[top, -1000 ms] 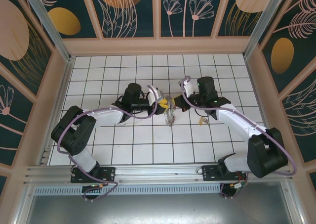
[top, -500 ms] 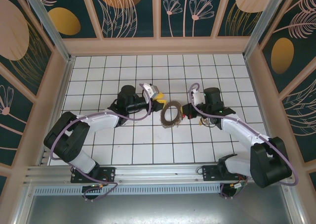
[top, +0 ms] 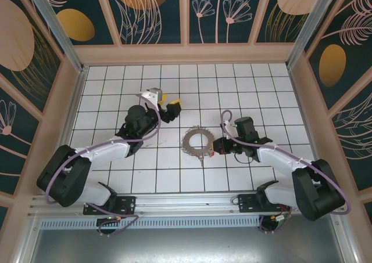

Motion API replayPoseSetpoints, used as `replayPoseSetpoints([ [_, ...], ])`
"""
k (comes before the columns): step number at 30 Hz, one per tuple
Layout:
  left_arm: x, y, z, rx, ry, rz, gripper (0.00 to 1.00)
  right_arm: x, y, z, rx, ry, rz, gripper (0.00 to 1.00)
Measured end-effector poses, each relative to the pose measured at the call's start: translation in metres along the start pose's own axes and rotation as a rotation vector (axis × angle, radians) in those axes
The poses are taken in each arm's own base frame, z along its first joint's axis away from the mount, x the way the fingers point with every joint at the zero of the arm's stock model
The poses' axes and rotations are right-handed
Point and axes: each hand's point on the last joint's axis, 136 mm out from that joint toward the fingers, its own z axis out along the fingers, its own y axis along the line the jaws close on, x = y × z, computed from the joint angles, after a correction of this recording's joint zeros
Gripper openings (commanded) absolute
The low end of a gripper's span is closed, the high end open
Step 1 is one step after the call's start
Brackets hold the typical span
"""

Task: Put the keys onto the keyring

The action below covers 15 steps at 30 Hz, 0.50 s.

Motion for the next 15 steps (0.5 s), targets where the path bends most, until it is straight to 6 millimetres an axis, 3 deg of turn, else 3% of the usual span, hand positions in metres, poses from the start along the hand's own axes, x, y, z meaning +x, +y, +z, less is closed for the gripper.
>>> replayPoseSetpoints([
  [1, -0.002, 0.005, -0.002, -0.021, -0.009, -0.027, 0.90, 0.004, -0.001, 0.001, 0.002, 0.010, 0.009, 0.01],
  [5, 0.001, 0.014, -0.006, -0.057, -0.011, -0.095, 0.96, 0.018, -0.010, 0.003, 0.040, 0.025, 0.058, 0.24],
  [8, 0.008, 0.016, -0.007, -0.067, 0.011, -0.144, 0.99, 0.018, -0.021, -0.002, 0.114, -0.004, 0.091, 0.34],
  [15, 0.040, 0.020, -0.008, -0.081, 0.138, -0.289, 0.98, -0.010, -0.045, -0.026, 0.222, -0.145, 0.149, 0.38],
])
